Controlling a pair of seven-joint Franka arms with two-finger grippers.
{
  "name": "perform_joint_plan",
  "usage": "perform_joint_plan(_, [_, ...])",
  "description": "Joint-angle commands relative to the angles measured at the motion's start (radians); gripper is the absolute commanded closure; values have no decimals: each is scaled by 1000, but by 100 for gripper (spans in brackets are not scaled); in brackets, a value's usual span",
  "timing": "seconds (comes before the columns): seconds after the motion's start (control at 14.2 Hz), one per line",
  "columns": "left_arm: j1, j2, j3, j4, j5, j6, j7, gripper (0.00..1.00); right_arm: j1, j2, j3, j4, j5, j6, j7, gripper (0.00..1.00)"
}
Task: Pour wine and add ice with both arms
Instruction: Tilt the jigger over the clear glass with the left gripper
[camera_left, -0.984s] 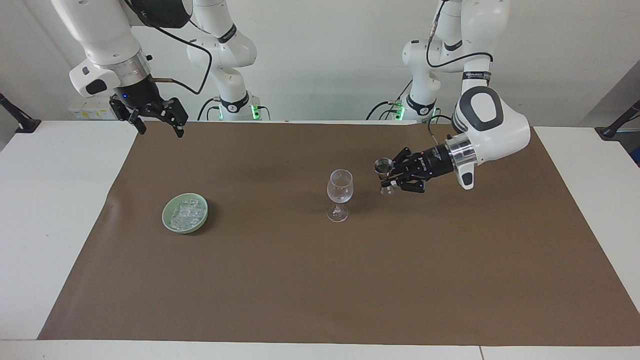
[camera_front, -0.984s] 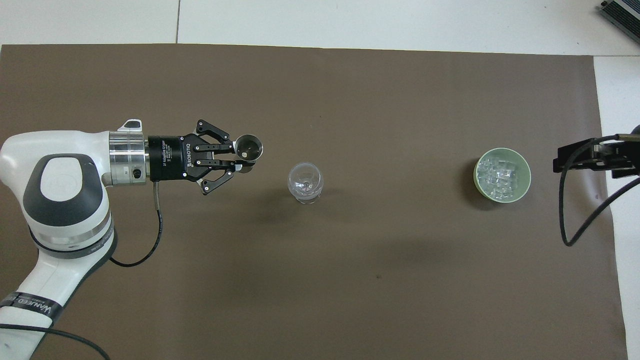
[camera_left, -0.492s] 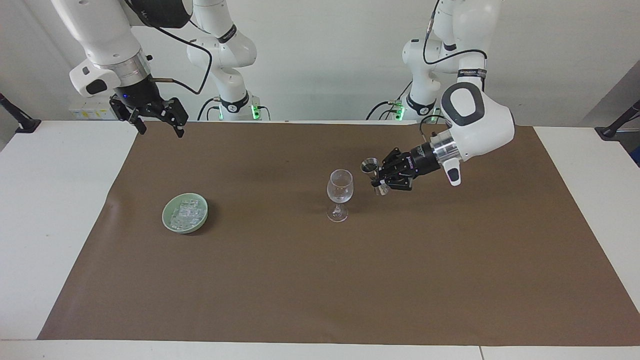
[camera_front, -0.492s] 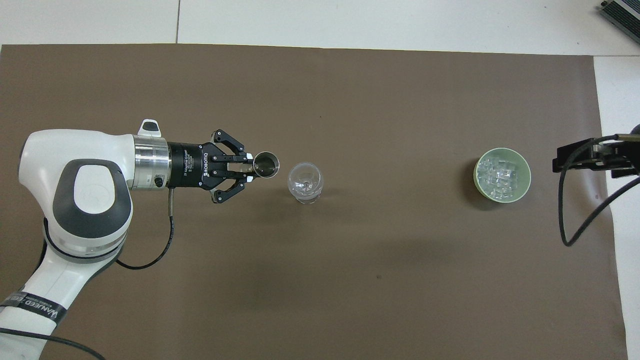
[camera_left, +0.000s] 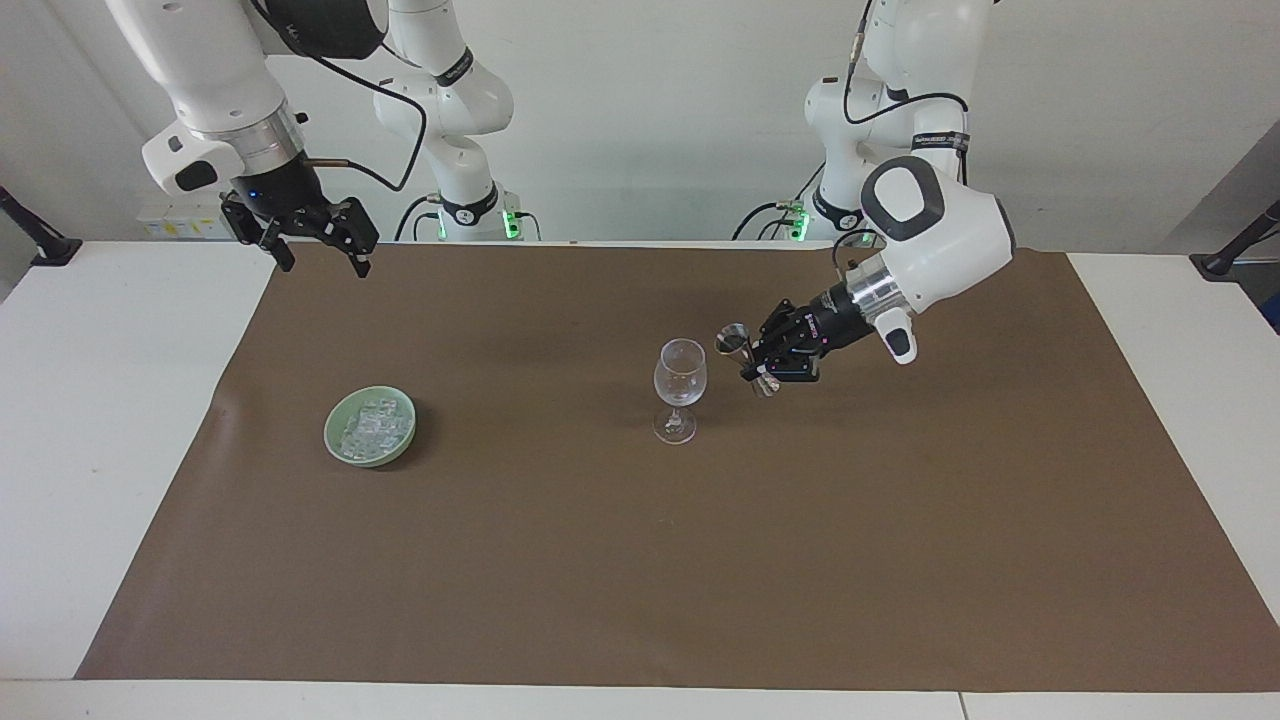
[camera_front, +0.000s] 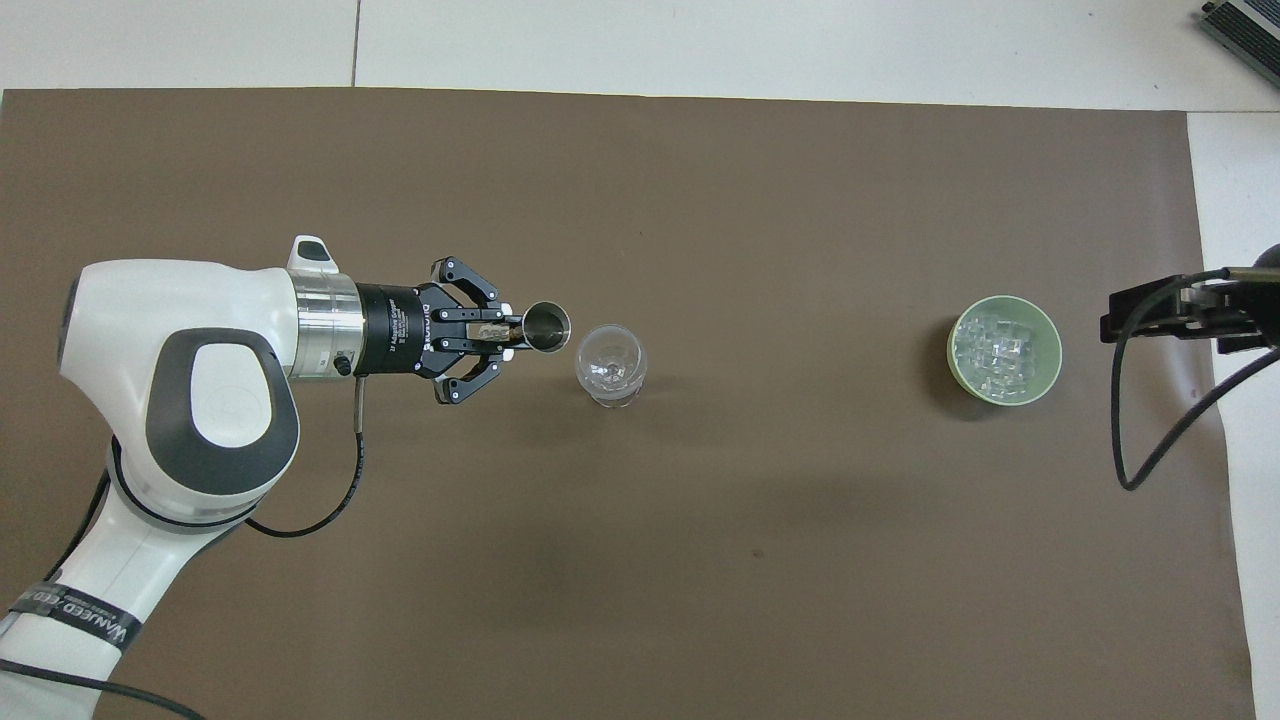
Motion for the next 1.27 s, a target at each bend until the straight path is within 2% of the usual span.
perform_joint_plan(0.0, [-41, -26, 18, -5, 44, 46, -47, 100, -6, -32, -1, -44, 26, 26, -33, 0])
perform_joint_plan(0.28, [-63, -20, 17, 23, 110, 65, -91, 100, -6, -32, -1, -44, 26, 26, -33, 0])
perform_joint_plan(0.42, [-73, -13, 17, 39, 180, 71, -95, 100, -6, -32, -1, -44, 26, 26, -33, 0])
perform_joint_plan(1.05, [-121, -15, 17, 36, 239, 158, -136, 100, -6, -32, -1, -45, 26, 29, -33, 0])
perform_joint_plan(1.2, [-122, -16, 17, 39, 306, 160, -139, 100, -6, -32, -2, -45, 26, 35, -33, 0])
